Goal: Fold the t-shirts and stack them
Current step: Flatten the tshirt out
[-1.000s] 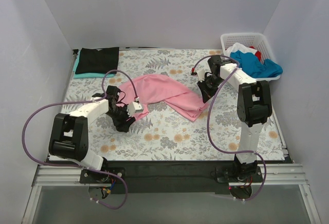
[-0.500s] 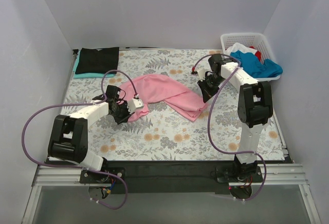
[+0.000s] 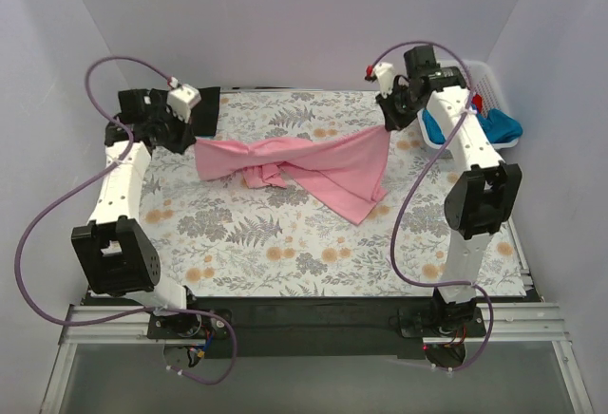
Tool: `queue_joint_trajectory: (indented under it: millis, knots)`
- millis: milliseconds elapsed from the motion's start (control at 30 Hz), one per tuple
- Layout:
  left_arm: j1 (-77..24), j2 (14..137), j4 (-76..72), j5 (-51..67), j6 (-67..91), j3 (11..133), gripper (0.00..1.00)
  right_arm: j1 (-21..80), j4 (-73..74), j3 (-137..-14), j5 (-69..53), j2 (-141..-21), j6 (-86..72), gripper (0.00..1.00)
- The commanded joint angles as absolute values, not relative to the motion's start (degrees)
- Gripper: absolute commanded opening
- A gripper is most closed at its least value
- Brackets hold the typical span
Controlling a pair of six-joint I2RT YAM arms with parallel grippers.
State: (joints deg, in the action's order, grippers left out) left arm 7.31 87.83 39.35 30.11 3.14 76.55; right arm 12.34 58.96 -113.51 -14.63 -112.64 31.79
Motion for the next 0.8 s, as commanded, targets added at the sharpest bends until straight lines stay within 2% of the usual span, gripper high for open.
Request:
queue_joint_trajectory:
  millis: [0,100,167,467,600,767]
  knots:
    - [9.31,85.00,39.30,35.42,13.43,85.07,0.00,11.87,58.45,-125.48,-11.34,-107.23,33.13,0.01]
    - [11.07,81.93,36.84,34.37,20.46,87.54,0.00,11.87,56.53,-131.55,-8.10,-105.21,33.49,0.01]
    - [12.73,77.62,33.50,32.26,25.45,87.63,0.00,11.87,53.89,-131.31,-5.02,-101.18,33.57,0.01]
    - [14.59,61.36,25.23,20.75,33.48,92.02,0.00,11.87,36.84,-117.16,-0.44,-78.85,33.66,0.01]
    - [14.59,61.08,25.31,18.55,33.31,95.97,0.00,11.95,34.81,-117.07,-0.18,-75.06,33.75,0.01]
    - [14.59,63.98,25.40,19.24,31.73,99.83,0.00,11.95,34.10,-120.41,-0.26,-76.64,35.41,0.01]
